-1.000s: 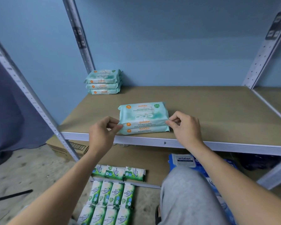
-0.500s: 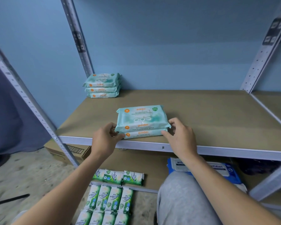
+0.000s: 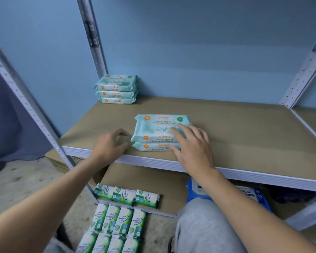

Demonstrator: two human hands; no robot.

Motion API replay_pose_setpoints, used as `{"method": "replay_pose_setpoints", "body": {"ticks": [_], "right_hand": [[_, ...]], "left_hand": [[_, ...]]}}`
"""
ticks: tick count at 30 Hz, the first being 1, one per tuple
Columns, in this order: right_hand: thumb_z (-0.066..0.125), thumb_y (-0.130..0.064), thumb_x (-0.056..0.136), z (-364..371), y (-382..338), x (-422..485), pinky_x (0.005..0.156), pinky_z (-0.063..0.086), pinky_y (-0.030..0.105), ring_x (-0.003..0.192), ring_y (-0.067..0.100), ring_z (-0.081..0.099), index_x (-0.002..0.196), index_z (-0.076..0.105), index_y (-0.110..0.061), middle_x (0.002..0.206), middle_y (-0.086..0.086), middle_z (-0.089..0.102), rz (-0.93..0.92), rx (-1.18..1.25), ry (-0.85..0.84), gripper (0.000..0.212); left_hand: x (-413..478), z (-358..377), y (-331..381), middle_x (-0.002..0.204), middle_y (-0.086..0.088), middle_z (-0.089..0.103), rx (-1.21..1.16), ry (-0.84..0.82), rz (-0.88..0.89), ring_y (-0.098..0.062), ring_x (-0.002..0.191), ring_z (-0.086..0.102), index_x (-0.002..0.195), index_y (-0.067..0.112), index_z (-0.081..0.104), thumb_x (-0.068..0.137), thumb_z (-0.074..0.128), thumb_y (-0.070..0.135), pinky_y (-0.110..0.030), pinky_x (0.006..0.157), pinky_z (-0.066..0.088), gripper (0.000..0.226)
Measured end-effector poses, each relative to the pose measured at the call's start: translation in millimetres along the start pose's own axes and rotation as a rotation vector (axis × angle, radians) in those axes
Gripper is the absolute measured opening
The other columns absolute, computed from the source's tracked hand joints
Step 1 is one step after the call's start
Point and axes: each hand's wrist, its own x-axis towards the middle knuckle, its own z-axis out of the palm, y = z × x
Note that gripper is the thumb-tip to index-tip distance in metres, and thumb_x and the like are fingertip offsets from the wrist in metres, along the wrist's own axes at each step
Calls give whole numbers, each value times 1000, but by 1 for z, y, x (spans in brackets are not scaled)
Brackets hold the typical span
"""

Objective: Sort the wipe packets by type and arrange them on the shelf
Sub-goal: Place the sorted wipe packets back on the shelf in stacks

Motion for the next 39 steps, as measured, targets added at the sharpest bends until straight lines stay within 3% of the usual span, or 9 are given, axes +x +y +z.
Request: {"method": "replay_pose_setpoints", "body": {"ticks": [3, 5, 9, 20, 39], "right_hand": [[81, -38, 78, 8, -1, 8, 102, 43, 46, 125, 29, 53, 133, 61, -24, 136, 3, 60, 21, -15, -13, 60], [82, -37, 77, 13, -2, 17, 98, 45, 44, 123, 28, 53, 132, 62, -23, 134, 3, 60, 37, -26, -23, 60], [85, -32, 74, 24, -3, 39, 90, 48, 43, 111, 32, 59, 127, 65, -20, 126, 6, 65, 56, -47, -2, 58], [73, -35, 84, 72, -4, 108, 96, 38, 42, 119, 32, 52, 137, 53, -26, 136, 3, 56, 104, -110, -119, 57], [73, -35, 85, 129, 12, 182, 96, 36, 43, 121, 32, 52, 134, 53, -25, 134, 3, 57, 149, -127, -137, 54]], "left_hand": [[27, -3, -14, 130, -2, 63, 117, 1, -93, -27, 114, 57, 131, 29, 55, 92, 62, 50, -38, 90, 44, 45], [44, -3, -24, 145, -1, 52, 219, -40, -149, -26, 133, 46, 141, 30, 47, 89, 53, 68, -44, 105, 40, 64], [52, 8, -39, 156, 7, 38, 342, -33, -139, -22, 146, 29, 146, 32, 42, 89, 34, 79, -47, 118, 23, 74], [54, 20, -51, 155, 10, 40, 326, 67, -108, -18, 146, 28, 142, 36, 47, 85, 37, 81, -42, 117, 22, 73], [56, 26, -58, 150, 11, 44, 332, 108, -96, -18, 144, 31, 135, 36, 51, 81, 31, 83, -42, 117, 23, 74]]}}
